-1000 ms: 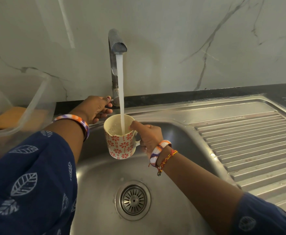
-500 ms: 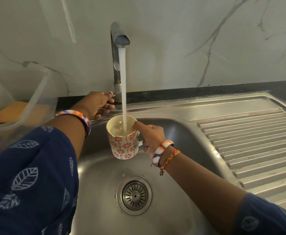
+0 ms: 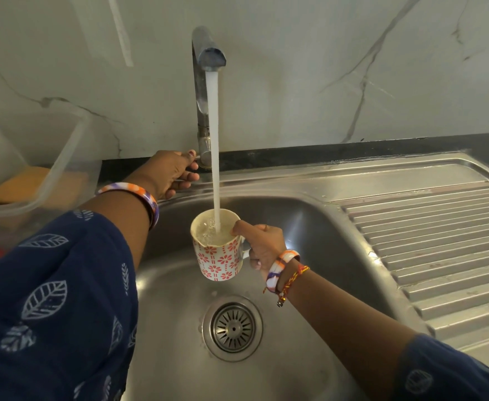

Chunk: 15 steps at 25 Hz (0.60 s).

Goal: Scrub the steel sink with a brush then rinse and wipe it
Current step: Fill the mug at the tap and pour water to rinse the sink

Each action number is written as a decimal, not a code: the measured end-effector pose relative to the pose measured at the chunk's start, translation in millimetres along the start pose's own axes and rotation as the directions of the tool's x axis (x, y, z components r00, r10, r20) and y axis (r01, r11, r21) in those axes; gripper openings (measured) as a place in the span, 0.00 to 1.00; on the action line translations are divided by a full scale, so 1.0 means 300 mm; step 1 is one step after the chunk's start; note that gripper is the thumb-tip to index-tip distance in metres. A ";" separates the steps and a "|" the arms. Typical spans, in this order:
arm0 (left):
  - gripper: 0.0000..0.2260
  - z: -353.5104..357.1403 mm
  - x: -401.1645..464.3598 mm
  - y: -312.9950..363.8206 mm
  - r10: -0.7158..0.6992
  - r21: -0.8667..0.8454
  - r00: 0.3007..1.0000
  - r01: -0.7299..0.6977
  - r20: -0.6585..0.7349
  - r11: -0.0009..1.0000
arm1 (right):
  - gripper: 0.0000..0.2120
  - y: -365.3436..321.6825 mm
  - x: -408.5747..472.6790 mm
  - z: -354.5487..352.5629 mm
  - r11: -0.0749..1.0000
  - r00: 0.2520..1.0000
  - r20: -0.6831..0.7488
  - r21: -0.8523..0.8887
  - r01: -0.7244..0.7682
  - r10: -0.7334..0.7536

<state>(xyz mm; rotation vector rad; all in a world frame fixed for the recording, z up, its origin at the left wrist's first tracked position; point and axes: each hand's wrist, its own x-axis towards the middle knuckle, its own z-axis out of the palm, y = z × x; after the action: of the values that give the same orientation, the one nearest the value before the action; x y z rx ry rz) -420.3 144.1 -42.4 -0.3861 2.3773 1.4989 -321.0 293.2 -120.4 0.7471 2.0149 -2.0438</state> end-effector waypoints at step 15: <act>0.06 0.002 0.011 0.142 0.211 0.296 0.969 -0.165 -0.131 0.941 | 0.12 -0.049 -0.026 -0.037 0.990 0.996 0.073 0.126 -0.065 0.056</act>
<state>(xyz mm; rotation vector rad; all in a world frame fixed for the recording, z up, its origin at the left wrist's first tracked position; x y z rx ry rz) -439.5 162.3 -9.0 -0.2231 2.7777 1.2116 -318.5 303.3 -103.2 0.7389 1.8160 -2.1498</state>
